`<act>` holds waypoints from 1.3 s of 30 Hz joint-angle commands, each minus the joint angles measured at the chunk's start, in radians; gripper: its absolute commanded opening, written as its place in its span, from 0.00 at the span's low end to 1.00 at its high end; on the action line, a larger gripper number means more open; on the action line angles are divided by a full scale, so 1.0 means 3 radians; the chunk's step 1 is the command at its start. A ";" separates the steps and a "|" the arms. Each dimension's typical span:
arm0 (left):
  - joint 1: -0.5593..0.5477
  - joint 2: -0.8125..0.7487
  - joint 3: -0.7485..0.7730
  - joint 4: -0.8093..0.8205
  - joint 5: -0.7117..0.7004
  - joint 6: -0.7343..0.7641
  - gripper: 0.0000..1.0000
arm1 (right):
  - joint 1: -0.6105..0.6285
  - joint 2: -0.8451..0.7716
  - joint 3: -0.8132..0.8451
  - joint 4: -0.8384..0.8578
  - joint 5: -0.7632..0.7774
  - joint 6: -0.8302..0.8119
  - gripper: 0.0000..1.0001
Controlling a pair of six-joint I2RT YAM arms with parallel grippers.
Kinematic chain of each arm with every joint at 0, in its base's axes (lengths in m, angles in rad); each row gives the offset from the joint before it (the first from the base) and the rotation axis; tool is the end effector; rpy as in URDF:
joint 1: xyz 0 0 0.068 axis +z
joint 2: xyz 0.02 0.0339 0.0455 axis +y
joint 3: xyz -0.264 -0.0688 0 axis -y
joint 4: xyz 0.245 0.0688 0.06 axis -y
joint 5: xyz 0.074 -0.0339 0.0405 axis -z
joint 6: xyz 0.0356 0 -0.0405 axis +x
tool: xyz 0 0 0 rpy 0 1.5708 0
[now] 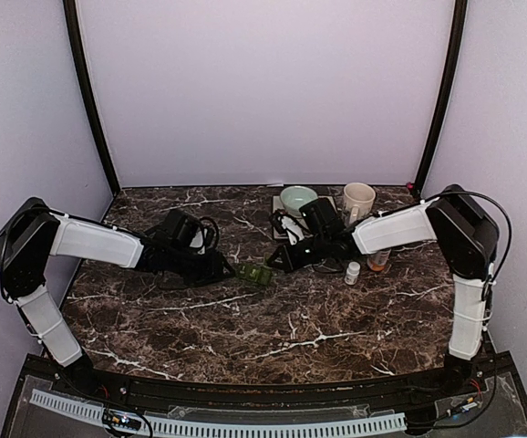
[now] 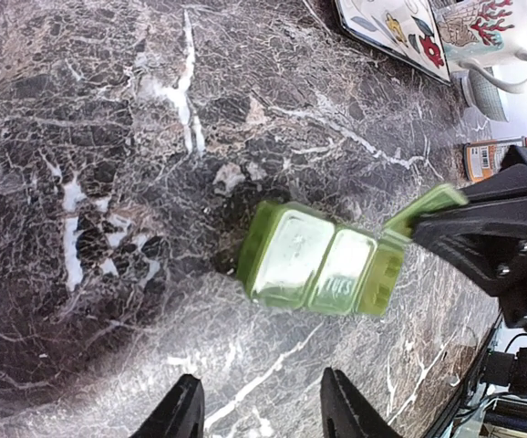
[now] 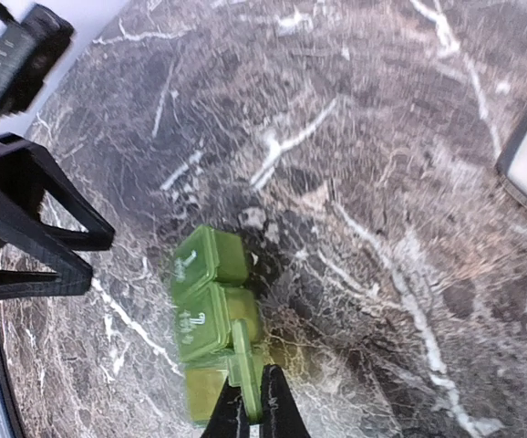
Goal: Sort the pills into containers
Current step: Pick up the pill container from the center of the board, then place the pill container at the center of the board.
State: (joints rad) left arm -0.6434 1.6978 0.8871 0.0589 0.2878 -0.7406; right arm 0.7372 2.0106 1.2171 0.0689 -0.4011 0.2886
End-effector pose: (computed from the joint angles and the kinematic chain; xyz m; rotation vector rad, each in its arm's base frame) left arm 0.2697 -0.2149 0.1653 0.0358 2.5163 -0.9758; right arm 0.3068 0.2973 0.1490 -0.7538 2.3087 0.9628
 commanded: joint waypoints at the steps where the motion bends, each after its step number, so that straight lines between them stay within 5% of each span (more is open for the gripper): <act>1: 0.0023 -0.0114 -0.0050 0.0056 -0.0008 -0.0033 0.46 | -0.0008 -0.0273 -0.0145 0.0378 0.0194 -0.0065 0.03; 22: 0.0017 0.0027 -0.0050 0.0183 0.0097 -0.0128 0.46 | -0.0013 -0.0090 -0.0163 0.0275 0.0448 0.0127 0.05; 39: 0.0012 0.0013 -0.0131 0.0264 0.0109 -0.0144 0.56 | -0.0013 -0.0138 -0.0309 0.0328 0.0568 0.0305 0.27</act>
State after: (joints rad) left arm -0.6434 1.7092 0.8665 0.1257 0.3161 -0.7856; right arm 0.7364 1.9785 1.1313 0.1421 -0.2470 0.3737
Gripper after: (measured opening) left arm 0.538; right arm 0.256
